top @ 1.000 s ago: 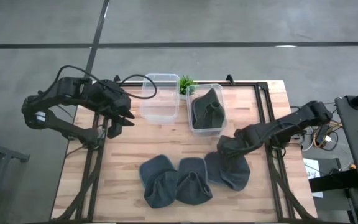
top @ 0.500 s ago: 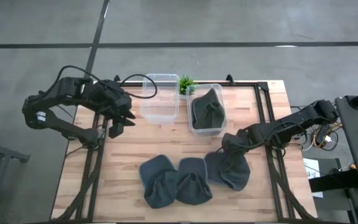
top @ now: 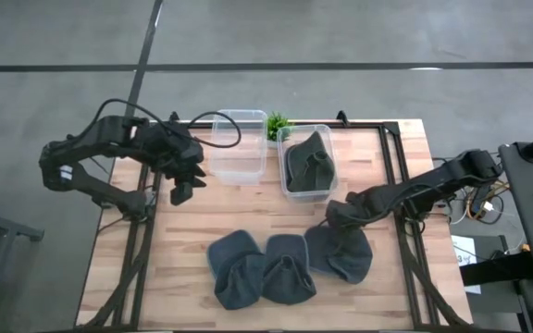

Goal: Pick & Place hat
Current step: Put the right blue cap into the left transparent bin

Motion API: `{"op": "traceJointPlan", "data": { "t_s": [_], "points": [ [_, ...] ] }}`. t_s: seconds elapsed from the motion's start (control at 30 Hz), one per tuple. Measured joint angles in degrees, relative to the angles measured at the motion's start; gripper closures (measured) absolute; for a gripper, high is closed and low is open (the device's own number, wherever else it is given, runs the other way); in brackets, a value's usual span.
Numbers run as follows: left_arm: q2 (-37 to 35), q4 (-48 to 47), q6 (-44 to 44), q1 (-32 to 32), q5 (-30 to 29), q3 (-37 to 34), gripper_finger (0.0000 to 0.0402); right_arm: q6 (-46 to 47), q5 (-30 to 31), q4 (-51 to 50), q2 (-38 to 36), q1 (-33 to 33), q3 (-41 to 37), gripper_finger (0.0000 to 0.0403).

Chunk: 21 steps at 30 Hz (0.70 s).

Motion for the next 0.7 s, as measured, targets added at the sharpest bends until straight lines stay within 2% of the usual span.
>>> {"op": "traceJointPlan", "data": {
  "t_s": [0.17,0.4,0.5,0.7],
  "points": [
    [0.0,-0.2,-0.5,0.0,-0.1,0.0,0.0268,-1.0,-0.4,3.4,1.9,-0.1,-0.2,0.0184],
    [0.0,-0.2,-0.5,0.0,-0.1,0.0,0.0268,0.6,-5.9,5.2,7.2,-0.4,-0.5,0.0197],
    [0.0,-0.2,-0.5,0.0,-0.1,0.0,0.0268,1.8,-7.3,6.4,7.1,-0.3,-0.5,0.0241],
    [0.0,-0.2,-0.5,0.0,-0.1,0.0,0.0268,4.6,-8.3,5.9,3.3,-0.3,0.4,0.0374]
  ]
}}
